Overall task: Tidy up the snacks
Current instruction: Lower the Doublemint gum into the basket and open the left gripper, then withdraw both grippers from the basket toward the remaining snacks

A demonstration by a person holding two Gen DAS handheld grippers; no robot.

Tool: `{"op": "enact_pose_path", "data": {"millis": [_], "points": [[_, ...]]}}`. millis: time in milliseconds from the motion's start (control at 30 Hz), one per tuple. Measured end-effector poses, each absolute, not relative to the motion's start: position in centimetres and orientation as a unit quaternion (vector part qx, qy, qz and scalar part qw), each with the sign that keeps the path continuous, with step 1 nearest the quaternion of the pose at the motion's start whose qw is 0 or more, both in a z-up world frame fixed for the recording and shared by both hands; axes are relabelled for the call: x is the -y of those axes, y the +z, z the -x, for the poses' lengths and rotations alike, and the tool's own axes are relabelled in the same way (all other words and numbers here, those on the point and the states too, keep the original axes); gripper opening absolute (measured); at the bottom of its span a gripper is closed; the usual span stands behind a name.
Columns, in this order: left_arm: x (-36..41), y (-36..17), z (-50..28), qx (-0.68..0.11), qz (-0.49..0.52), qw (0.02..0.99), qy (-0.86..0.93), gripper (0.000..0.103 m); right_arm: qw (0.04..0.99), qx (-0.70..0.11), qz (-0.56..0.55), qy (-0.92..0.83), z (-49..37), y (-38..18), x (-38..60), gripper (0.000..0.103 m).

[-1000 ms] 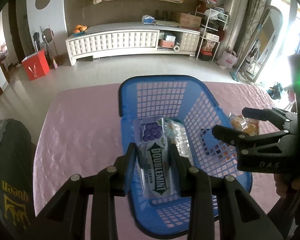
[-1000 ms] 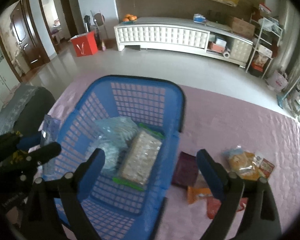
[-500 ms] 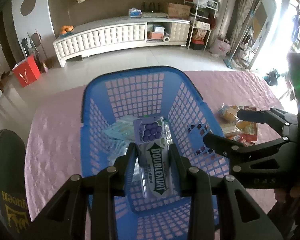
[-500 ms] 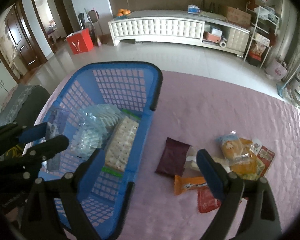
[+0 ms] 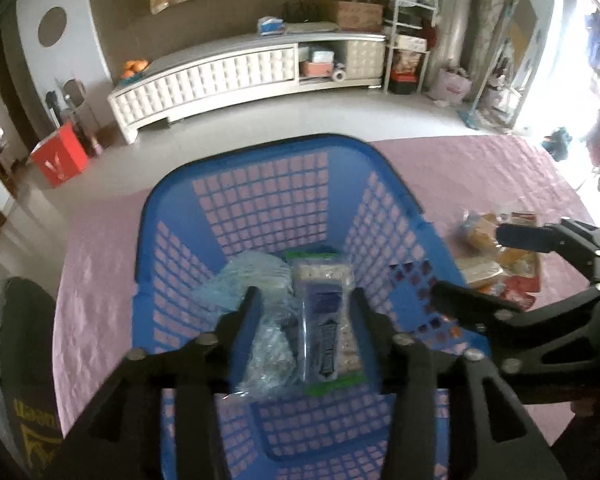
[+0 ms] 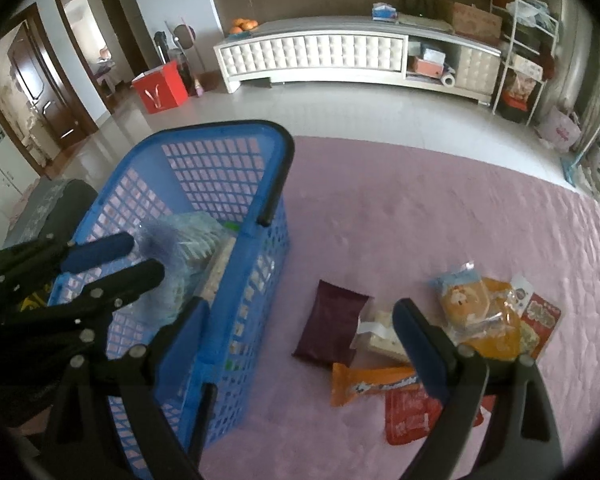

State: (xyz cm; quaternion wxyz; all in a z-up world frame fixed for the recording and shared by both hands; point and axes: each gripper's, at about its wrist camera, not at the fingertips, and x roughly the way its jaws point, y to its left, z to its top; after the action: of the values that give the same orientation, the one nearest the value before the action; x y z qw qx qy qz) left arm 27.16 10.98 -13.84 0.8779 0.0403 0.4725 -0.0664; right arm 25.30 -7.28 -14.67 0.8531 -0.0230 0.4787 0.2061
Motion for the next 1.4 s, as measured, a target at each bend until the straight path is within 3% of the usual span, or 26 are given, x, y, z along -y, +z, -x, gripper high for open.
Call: {"op": "enact_pose_path", "data": {"millis": [367,867,1400], "points": [[-10.9,-10.5,-24.3,-0.457,-0.021,0.885,-0.082,0.060,0.869,-0.449,0.018,0.205,-23.2,-11.6,8.6,0.095],[-4.0,-3.3,-18.5,-0.399,-0.046,0.909,-0.108,0.076,0.900,-0.394,0.008,0.187,-17.4,-4.6,15.1,0.095],[3.7,-4.8,-17.7,-0.419,-0.062,0.896,-0.134,0.077,0.900,-0.406,-0.015,0.155,-16.0,-6.1,23.2,0.095]]}}
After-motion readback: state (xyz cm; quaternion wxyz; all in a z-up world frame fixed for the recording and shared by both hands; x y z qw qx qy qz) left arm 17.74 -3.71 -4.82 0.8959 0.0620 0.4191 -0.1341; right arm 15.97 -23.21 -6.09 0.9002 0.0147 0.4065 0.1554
